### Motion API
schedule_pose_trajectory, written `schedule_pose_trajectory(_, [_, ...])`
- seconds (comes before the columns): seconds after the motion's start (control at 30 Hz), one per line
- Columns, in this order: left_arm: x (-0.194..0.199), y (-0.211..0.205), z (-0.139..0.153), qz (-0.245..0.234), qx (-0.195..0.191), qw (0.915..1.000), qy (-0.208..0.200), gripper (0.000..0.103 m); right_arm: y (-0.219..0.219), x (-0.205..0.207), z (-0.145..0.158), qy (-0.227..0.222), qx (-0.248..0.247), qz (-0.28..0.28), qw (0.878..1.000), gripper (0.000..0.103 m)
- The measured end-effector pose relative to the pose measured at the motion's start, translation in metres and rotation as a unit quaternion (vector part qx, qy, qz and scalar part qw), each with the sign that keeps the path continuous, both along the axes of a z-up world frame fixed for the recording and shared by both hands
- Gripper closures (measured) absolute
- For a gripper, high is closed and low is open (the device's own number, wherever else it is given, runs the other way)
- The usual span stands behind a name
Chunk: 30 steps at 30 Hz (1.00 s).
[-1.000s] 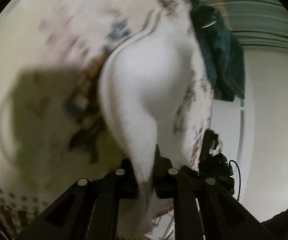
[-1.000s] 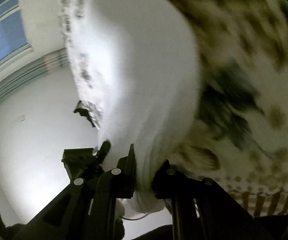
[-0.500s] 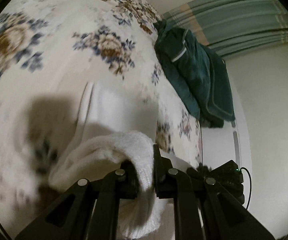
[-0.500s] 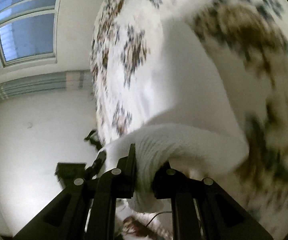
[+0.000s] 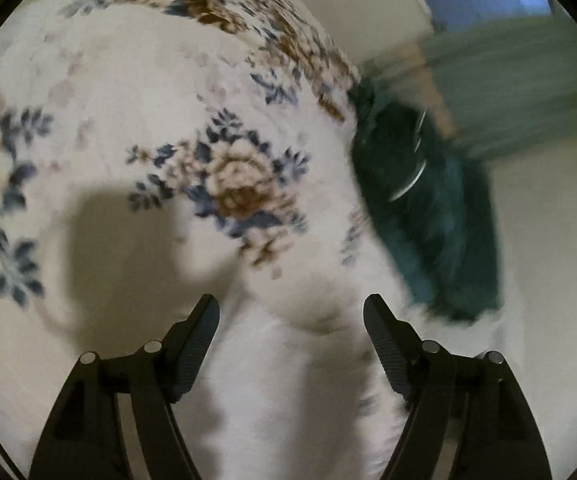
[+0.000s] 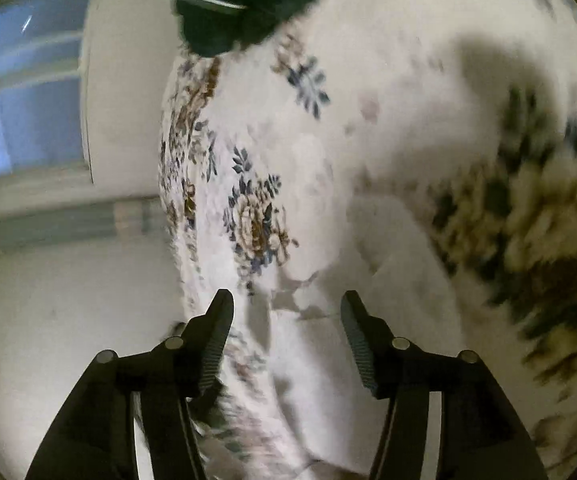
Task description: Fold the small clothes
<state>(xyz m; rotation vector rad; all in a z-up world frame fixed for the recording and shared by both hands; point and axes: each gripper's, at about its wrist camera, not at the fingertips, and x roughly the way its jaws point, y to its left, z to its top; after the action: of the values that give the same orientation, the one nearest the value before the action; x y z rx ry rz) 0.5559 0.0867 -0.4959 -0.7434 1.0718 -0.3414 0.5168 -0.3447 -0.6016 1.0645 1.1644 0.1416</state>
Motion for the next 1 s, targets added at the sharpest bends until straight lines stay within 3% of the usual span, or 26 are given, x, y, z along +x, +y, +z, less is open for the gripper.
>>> schedule_pose_trajectory(0.1, [0.005,-0.025,-0.019,-0.071,0.068,0.995,0.018,0.03,0.007,-0.007,-0.003,0.021,-0.086,0.06,0.994,0.044])
schedule_pose_trajectory(0.2, [0.01,-0.057,-0.045,-0.136,0.124,0.9823,0.033,0.031,0.015,-0.009,-0.032,0.056,-0.095,0.089,0.99,0.044])
schedule_pose_trajectory(0.23, [0.01,-0.066,-0.05,-0.153,0.141,0.9776,0.033,0.037,0.018,-0.009,-0.038,0.057,-0.097,0.095,0.989,0.045])
schedule_pose_trajectory(0.27, [0.01,-0.076,-0.054,-0.172,0.16,0.9715,0.025,0.047,0.021,-0.01,-0.039,0.049,-0.102,0.097,0.989,0.051])
schedule_pose_trajectory(0.3, [0.008,-0.081,-0.055,-0.182,0.173,0.9677,0.02,0.095,0.024,-0.009,-0.039,0.041,-0.114,0.095,0.988,0.089])
schedule_pose_trajectory(0.33, [0.008,-0.084,-0.054,-0.187,0.188,0.964,0.017,0.097,0.024,-0.01,-0.036,0.037,-0.127,0.091,0.987,0.098])
schedule_pose_trajectory(0.43, [0.004,-0.064,-0.036,-0.156,0.158,0.975,-0.014,0.098,0.021,-0.011,-0.011,-0.003,-0.163,0.066,0.984,0.098])
schedule_pose_trajectory(0.53, [0.013,-0.035,-0.034,-0.114,0.128,0.9852,-0.011,0.098,0.014,0.002,0.002,-0.02,-0.19,0.048,0.98,0.099])
schedule_pose_trajectory(0.7, [0.036,-0.014,-0.073,-0.09,0.087,0.9907,0.053,0.093,0.011,0.038,-0.036,0.045,-0.179,0.076,0.98,0.098])
schedule_pose_trajectory(0.73, [0.035,-0.012,-0.076,-0.088,0.076,0.9912,0.064,0.085,0.009,0.039,-0.043,0.062,-0.158,0.085,0.982,0.097])
schedule_pose_trajectory(0.77, [0.029,-0.007,-0.076,-0.087,0.053,0.9926,0.066,0.076,0.006,0.035,-0.046,0.066,-0.138,0.086,0.984,0.096])
schedule_pose_trajectory(0.8, [0.021,-0.001,-0.074,-0.085,0.03,0.9941,0.059,0.05,0.001,0.025,-0.045,0.067,-0.121,0.085,0.987,0.081])
schedule_pose_trajectory(0.83, [0.011,0.007,-0.072,-0.081,0.009,0.9952,0.055,0.032,-0.002,0.016,-0.047,0.063,-0.103,0.085,0.989,0.047])
schedule_pose_trajectory(0.9, [-0.011,0.021,-0.077,-0.07,-0.049,0.9949,0.053,0.029,-0.011,-0.016,-0.057,0.051,-0.032,0.074,0.995,0.013])
schedule_pose_trajectory(1.0, [-0.035,0.019,-0.101,-0.098,-0.082,0.9881,0.085,0.029,-0.002,-0.054,-0.091,0.068,0.061,0.085,0.992,0.012])
